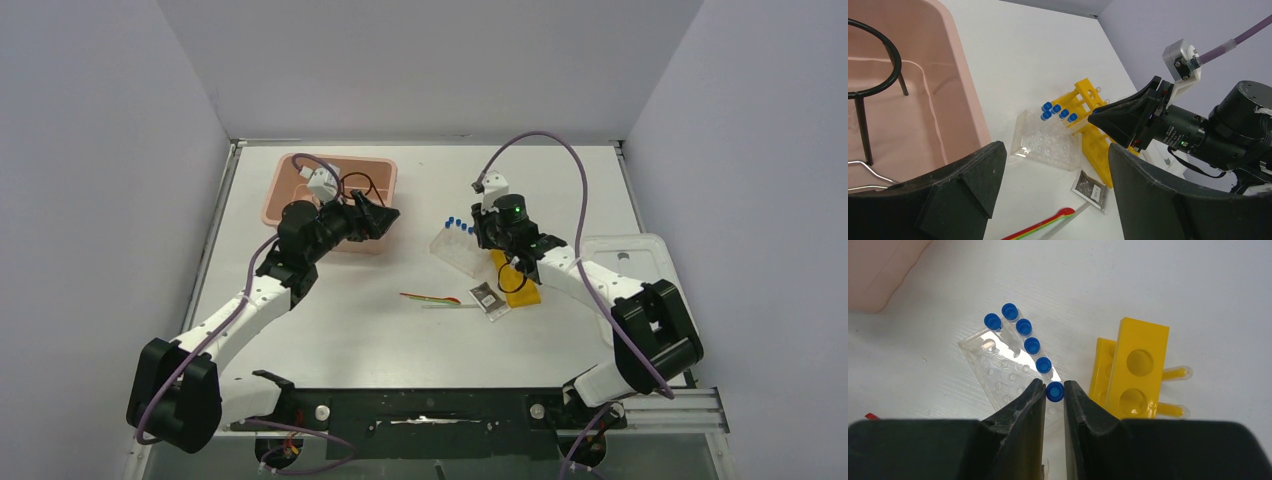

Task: Organize the chemistry lab equipment

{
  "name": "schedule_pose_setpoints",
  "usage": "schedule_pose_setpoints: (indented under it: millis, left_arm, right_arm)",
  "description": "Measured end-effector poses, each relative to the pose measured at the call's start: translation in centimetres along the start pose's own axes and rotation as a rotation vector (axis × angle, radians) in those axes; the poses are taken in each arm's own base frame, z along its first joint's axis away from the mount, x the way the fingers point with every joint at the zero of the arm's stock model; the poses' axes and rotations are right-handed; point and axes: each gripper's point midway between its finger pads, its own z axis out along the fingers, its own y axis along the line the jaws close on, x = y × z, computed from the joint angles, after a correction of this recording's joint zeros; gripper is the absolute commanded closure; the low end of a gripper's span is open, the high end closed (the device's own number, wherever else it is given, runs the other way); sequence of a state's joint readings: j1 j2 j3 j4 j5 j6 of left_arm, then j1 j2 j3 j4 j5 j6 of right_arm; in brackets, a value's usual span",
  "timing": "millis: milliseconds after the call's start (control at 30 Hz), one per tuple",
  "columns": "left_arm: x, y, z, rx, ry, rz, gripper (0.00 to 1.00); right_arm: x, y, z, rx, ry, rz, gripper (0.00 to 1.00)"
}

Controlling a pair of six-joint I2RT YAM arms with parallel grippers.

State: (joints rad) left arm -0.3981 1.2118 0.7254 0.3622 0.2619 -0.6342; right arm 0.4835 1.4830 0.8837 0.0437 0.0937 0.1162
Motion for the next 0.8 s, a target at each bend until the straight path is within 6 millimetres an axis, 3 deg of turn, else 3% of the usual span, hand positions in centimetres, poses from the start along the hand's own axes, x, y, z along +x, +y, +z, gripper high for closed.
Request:
schedule_pose_setpoints:
  millis: [433, 800]
  left_arm:
    - [0.0, 0.0, 0.0, 0.003, 0.002, 0.002, 0.25]
    - [0.3, 0.3, 0.2, -0.002, 0.011, -0.001, 0.25]
  right_arm:
    - [-0.2, -0.4, 0.2, 0.003, -0.011, 0.008, 0.96]
    - [1.1, -0.2, 1.2, -0.004, 0.023, 0.010, 0.96]
